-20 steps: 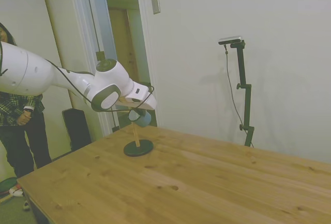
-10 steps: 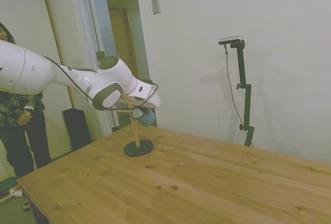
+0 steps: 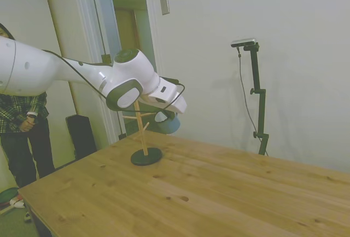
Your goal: Unload the mug
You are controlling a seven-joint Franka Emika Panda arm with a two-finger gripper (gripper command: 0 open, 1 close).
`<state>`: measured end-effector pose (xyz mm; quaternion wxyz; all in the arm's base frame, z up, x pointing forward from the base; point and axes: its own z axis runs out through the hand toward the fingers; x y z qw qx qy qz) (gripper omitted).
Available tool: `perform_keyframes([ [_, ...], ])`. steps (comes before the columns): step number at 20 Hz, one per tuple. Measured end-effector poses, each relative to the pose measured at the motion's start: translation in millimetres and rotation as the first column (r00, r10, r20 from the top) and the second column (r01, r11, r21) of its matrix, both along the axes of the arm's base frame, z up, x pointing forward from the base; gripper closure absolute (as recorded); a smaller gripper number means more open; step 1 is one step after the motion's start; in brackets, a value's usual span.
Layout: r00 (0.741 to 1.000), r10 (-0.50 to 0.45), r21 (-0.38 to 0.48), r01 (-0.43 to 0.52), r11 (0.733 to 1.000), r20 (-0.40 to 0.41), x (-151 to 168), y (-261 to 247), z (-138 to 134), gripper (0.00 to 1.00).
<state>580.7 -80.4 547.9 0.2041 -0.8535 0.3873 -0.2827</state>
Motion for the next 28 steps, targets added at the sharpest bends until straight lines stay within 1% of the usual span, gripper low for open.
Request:
perform_keyframes([
  [2,0.998,-0.047,-0.006,0.047,0.999,-0.051,-10,-33,-1,1.00],
  [5,0.985,-0.109,-0.014,0.108,0.994,-0.133,-25,-75,-14,1.00],
  [8,0.969,-0.152,-0.022,0.151,0.988,-0.193,-35,-107,-35,1.00],
  [11,0.951,-0.193,-0.008,0.197,0.980,-0.243,-37,-133,-64,1.00],
  [14,0.940,-0.211,0.056,0.233,0.971,-0.268,-40,-155,-89,1.00],
  [18,0.927,-0.246,0.098,0.283,0.954,-0.284,-44,-183,-109,1.00],
  [23,0.906,-0.266,0.097,0.313,0.945,-0.329,-47,-201,-136,1.00],
  [28,0.892,-0.283,0.088,0.333,0.939,-0.352,-52,-213,-149,1.00],
])
